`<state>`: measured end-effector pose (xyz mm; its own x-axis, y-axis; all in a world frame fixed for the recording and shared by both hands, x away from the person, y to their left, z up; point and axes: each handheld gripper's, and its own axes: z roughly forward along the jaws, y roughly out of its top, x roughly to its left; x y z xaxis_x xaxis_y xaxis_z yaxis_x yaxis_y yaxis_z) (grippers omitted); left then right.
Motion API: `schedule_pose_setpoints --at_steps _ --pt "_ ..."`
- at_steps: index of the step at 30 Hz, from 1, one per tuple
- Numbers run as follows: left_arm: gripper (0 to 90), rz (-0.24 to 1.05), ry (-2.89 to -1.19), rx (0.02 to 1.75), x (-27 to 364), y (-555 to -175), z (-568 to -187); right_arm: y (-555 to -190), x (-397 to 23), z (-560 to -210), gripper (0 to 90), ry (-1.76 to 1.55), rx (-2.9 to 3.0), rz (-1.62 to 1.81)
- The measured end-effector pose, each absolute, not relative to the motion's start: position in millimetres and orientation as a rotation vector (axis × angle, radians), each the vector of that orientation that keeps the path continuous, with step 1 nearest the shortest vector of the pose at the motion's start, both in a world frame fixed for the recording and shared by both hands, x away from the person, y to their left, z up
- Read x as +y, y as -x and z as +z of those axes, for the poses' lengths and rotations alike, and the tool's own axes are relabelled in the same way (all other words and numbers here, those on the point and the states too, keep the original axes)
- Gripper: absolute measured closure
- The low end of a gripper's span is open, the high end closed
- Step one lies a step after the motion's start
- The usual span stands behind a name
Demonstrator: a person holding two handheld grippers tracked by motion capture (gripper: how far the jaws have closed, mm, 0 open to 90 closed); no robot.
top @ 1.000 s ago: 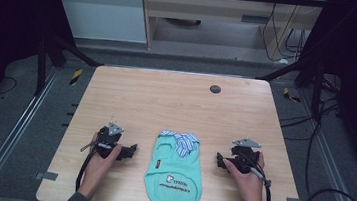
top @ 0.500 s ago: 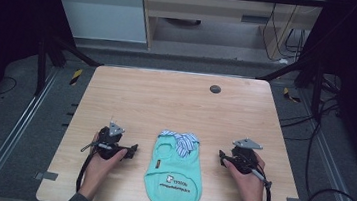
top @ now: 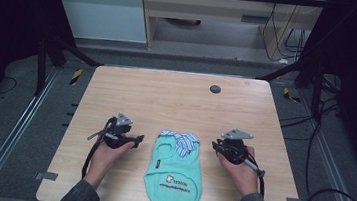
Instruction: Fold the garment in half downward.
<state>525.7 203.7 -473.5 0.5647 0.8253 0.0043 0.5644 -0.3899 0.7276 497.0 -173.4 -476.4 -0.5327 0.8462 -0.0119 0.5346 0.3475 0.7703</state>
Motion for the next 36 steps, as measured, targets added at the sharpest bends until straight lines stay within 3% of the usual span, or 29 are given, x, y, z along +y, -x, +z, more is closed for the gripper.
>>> schedule_pose_setpoints --at_steps 4,8,17,32,34,36 --pt "44.1 0.46 -2.109 1.073 189 -536 -463 -514 -158 -477 77.1 -1.178 2.272 1.03" --pt "46.8 0.45 -2.144 1.026 169 -551 -454 -531 -141 -480 72.6 -1.204 2.325 1.061" --pt "44.9 0.373 -2.236 1.009 132 -571 -471 -555 -117 -479 66.1 -1.217 2.364 1.03" --pt "39.2 0.33 -2.272 1.0 132 -571 -489 -555 -107 -492 56.8 -1.211 2.433 0.938" --pt "44.5 0.314 -2.268 0.981 131 -569 -489 -555 -105 -491 59.3 -1.194 2.444 0.927" --pt "55.7 0.283 -2.279 0.957 131 -567 -488 -554 -103 -490 65.4 -1.18 2.464 0.928"
